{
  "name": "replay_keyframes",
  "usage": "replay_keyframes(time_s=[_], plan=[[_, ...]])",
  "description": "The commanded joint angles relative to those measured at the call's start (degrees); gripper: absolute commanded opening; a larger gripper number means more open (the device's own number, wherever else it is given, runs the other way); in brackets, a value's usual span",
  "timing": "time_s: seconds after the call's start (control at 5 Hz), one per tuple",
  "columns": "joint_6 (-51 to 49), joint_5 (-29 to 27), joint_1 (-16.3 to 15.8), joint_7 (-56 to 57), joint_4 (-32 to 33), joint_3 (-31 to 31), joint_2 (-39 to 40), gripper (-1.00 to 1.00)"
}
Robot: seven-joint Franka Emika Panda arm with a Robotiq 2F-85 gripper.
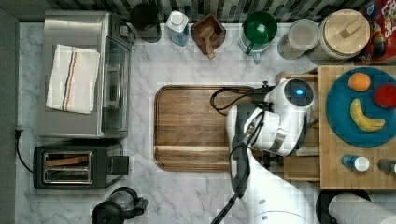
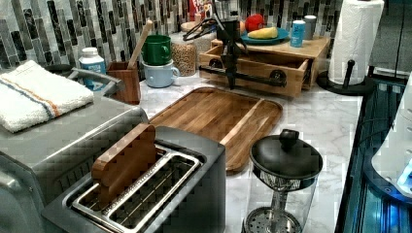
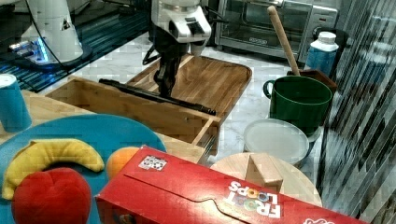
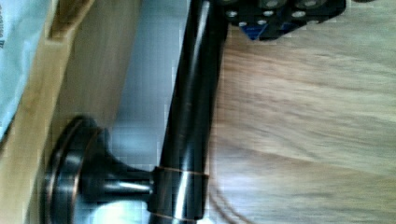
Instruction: Close the drawer.
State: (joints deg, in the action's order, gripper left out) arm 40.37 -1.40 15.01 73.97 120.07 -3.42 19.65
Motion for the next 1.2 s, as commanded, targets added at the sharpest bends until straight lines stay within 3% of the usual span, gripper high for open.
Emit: replay_keyframes(time_s=[0.2,0.6,0.8,1.2], plan=[[1.3,2.6,10.3,7.6,-10.2,-6.7,2.1,-1.0],[7.3,6.1,11.9,8.6,-10.5,-8.0,3.3,-1.0],[10.4,7.4,11.2,6.7,-9.5,-8.9,3.4,-1.0],[10.4,7.6,11.6,6.6,-9.5,-8.5,3.3,-1.0]])
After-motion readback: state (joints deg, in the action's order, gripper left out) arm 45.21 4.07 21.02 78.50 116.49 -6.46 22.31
